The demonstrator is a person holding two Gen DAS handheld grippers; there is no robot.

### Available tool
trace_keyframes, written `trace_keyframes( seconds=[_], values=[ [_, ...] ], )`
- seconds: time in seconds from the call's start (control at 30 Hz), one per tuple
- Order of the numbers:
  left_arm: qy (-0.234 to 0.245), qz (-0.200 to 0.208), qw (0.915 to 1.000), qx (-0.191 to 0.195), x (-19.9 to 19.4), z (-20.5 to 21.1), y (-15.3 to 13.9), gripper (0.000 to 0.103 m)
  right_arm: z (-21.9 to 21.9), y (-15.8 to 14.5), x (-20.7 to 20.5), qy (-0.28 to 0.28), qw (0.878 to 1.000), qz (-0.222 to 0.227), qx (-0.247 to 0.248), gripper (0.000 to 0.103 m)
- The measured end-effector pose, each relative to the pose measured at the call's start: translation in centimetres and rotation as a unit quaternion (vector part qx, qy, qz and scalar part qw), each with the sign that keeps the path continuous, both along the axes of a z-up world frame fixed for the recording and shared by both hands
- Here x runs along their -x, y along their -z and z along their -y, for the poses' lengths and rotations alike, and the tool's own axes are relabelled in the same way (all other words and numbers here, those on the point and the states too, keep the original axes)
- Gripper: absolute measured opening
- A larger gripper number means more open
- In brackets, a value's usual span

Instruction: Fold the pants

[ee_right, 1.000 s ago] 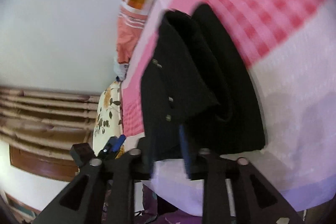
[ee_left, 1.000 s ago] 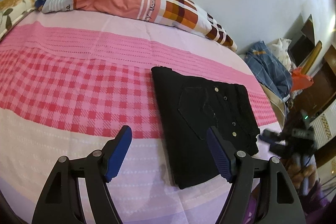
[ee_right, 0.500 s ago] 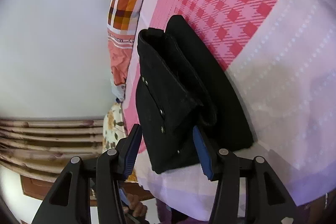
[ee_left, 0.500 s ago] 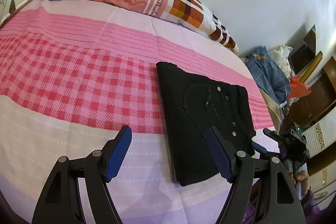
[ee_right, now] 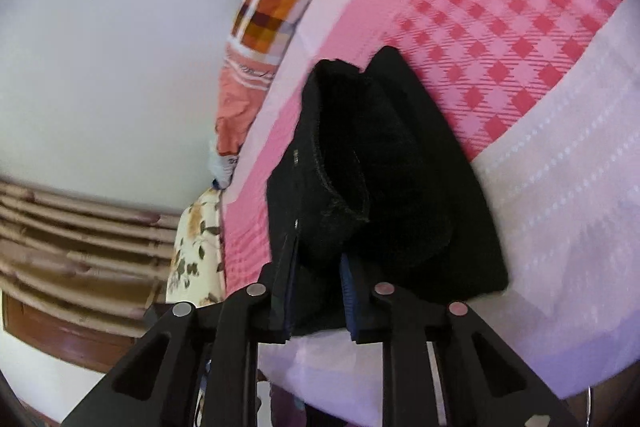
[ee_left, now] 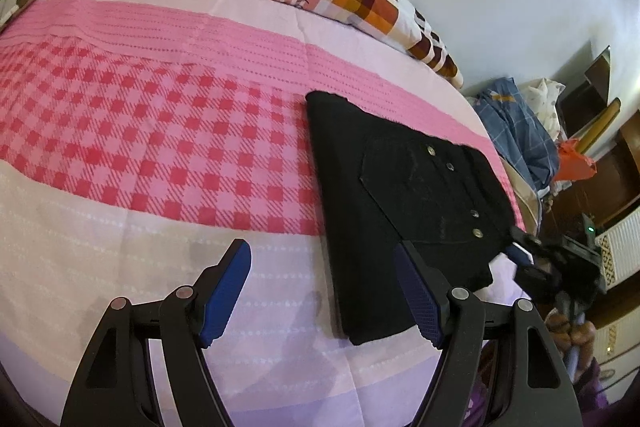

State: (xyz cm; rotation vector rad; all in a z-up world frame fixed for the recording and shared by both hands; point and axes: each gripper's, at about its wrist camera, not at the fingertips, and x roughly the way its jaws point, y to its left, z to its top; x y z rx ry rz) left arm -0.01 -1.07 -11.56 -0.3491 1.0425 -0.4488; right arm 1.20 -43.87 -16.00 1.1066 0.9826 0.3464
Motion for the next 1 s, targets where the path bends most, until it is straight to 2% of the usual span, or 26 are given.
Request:
trace_keyframes(
  seconds=[0.1,0.2,0.37,0.4,0.47,0.53,0.6,0.67,0.8,1.0],
  values=[
    [-0.006,0.003,1.0,0.006,-0.1,-0.4,-0.3,0.075,0.2,1.0,1.1,-0.003,1.0,-0.019,0.016,0.012],
    [-0.006,-0.002,1.0,0.006,-0.2,-0.4,0.1,0.075,0.8,4.1,1.2,0.016,0.998,-0.058,-0.02,0.012],
    [-0.002,-0.014,0.9999,0.0,-0.2,-0.1,0.7,0.075,0.7,3.9,0.7,0.008,0.998,-0.049,-0.025,0.012],
    [-0.002,-0.015,0.9999,0.001,-0.2,-0.1,0.8,0.075,0.8,4.0,0.6,0.01,0.998,-0.05,-0.03,0.017],
    [-0.001,-0.016,0.9999,0.002,-0.2,0.1,0.9,0.075,1.4,3.9,0.7,0.014,0.998,-0.048,-0.042,0.019],
    [0.002,-0.018,0.9998,-0.001,-0.2,0.3,0.9,0.075,2.1,3.0,0.9,0.016,0.999,-0.044,-0.018,0.024],
    [0.004,-0.016,0.9999,-0.003,-0.2,0.3,0.9,0.075,3.3,1.6,0.9,0.018,0.999,-0.028,0.006,0.05],
    [0.004,-0.016,0.9999,-0.003,-0.2,0.3,0.8,0.075,4.7,0.5,0.5,0.029,0.999,-0.014,0.021,0.057],
    [0.0,-0.025,0.9997,0.002,-0.4,0.1,1.2,0.075,5.0,0.0,-1.4,0.005,1.0,-0.006,0.027,0.062],
    [0.004,-0.028,0.9996,0.0,-0.5,0.2,1.4,0.075,3.7,1.3,-5.4,-0.033,0.999,0.003,0.037,0.065]
  ],
)
